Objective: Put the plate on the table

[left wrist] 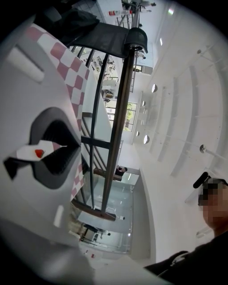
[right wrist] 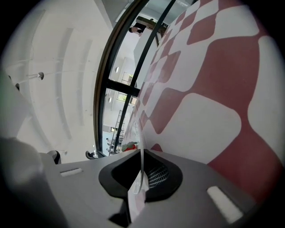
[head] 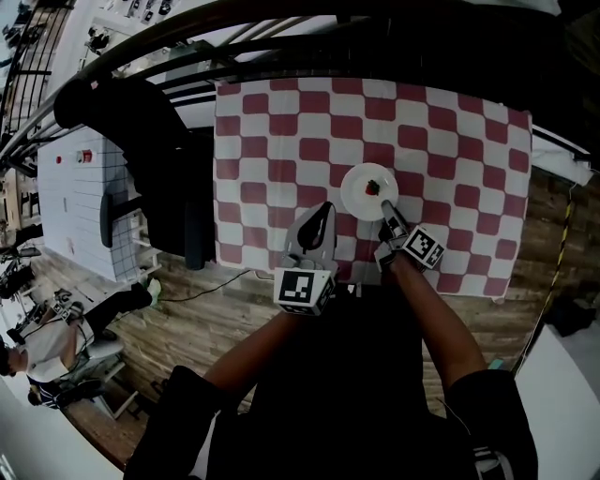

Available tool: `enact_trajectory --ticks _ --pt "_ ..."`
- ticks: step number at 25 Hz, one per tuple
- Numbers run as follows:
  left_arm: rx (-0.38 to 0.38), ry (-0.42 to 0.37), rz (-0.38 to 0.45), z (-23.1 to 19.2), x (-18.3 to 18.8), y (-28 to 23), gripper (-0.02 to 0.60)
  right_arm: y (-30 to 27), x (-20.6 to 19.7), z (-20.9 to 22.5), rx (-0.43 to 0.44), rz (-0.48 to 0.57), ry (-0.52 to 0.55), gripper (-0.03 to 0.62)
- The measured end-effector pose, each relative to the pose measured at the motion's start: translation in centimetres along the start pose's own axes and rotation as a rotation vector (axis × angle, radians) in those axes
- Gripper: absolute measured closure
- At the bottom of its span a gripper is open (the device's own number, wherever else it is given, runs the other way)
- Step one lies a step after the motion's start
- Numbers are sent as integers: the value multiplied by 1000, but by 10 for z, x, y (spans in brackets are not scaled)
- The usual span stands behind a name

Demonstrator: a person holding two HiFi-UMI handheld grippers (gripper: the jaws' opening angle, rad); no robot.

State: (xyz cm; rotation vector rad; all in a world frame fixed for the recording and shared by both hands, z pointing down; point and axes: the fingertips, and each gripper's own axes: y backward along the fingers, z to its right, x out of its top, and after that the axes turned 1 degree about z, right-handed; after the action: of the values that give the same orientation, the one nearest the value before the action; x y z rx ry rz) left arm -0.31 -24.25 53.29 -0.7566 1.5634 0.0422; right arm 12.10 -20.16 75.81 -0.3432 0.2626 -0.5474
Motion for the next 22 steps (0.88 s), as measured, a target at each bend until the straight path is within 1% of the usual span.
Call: enact_trajectory --ticks 3,6,8,11,12,13,14,16,18,19,22 --pt "5 -24 -28 -1 -5 1 572 -1 -2 2 -22 -8 9 580" --pt "-11 -64 -31 3 -4 5 572 -2 -2 6 -51 -7 -15 577" --pt "-9 -64 -34 2 -5 7 572 -3 -2 10 -83 -19 -24 577" --pt "-13 -82 -9 4 3 12 572 -3 -4 15 -153 -36 2 570" --pt "-17 -81 -9 4 4 13 572 -2 -5 15 -170 -41 18 556" --pt "-20 -73 -9 5 4 15 572 -2 -5 14 -184 -46 34 502" --pt "-24 -63 -7 6 4 18 572 -1 -5 13 -200 -48 48 471" --pt "-21 -61 8 5 7 24 572 4 -2 13 -249 -37 74 428" --pt "-16 -65 43 4 12 32 572 13 1 14 -297 -14 106 400" --pt "-18 -68 54 4 13 36 572 18 3 14 -312 -4 122 399" --pt "-24 -79 37 0 10 43 572 28 8 9 -311 14 154 399"
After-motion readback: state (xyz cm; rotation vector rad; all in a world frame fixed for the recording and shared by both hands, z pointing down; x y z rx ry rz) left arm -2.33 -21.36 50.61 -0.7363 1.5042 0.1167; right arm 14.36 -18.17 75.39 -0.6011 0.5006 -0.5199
